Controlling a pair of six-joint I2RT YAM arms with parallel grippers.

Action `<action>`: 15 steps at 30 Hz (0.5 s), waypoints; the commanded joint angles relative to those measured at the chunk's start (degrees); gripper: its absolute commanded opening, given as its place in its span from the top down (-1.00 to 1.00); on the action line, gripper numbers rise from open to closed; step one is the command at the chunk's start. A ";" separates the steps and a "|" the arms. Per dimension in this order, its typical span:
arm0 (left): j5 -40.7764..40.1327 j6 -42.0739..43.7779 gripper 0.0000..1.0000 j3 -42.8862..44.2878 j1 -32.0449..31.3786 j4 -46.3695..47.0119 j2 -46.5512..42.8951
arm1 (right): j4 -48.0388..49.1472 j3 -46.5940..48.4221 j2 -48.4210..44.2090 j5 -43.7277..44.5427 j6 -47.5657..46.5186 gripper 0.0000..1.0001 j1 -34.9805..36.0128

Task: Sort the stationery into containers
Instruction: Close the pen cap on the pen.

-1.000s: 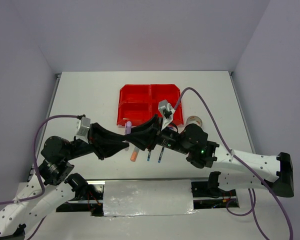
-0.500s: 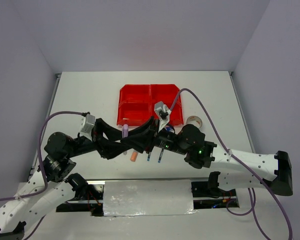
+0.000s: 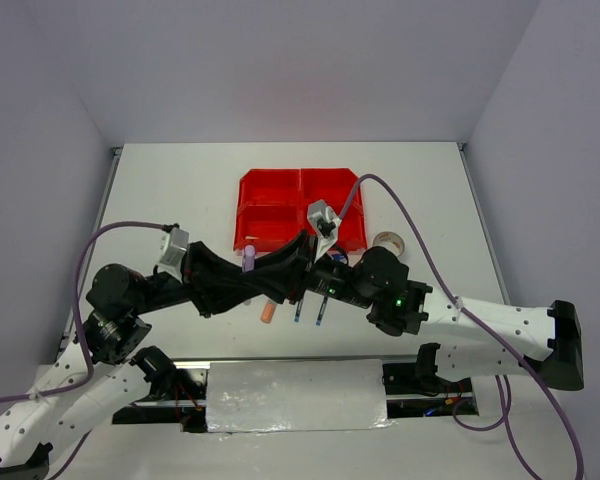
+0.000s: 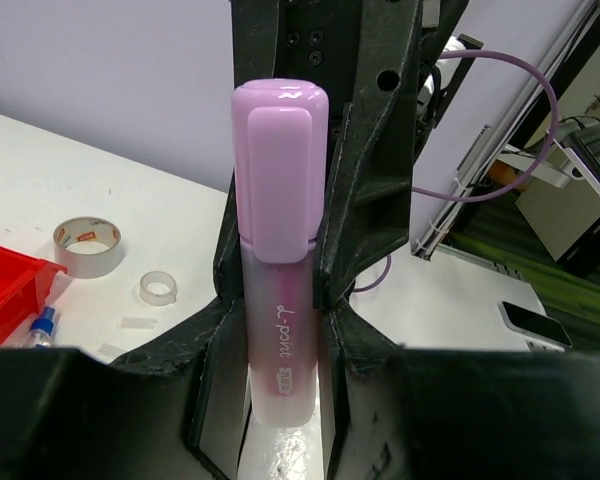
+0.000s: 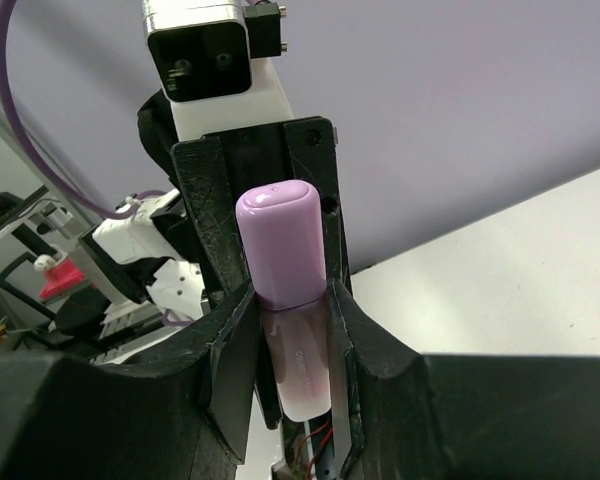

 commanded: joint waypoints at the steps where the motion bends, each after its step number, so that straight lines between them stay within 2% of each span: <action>1: 1.91 2.67 1.00 1.97 0.07 2.55 -0.93 | 3.28 0.94 -1.62 -1.30 1.48 0.72 0.98; 6: 2.44 1.97 1.00 2.15 -0.02 3.87 -1.10 | 4.50 -0.11 -2.24 -2.01 1.30 0.15 0.98; 7: 3.23 1.88 1.00 2.06 0.07 4.22 -1.02 | 4.94 -0.38 -2.41 -2.01 1.30 -0.05 0.89; 9: 3.58 1.62 1.00 2.06 0.07 4.93 -1.10 | 4.86 -0.82 -2.94 -1.75 1.22 -0.25 0.98; 10: 4.11 1.62 1.00 2.15 -0.02 5.19 -1.10 | 4.77 -0.90 -3.11 -1.66 1.22 -0.45 0.98; 15: 4.20 1.62 1.00 1.97 0.07 6.34 -2.07 | 4.94 -1.61 -3.99 -1.22 1.04 -0.67 1.07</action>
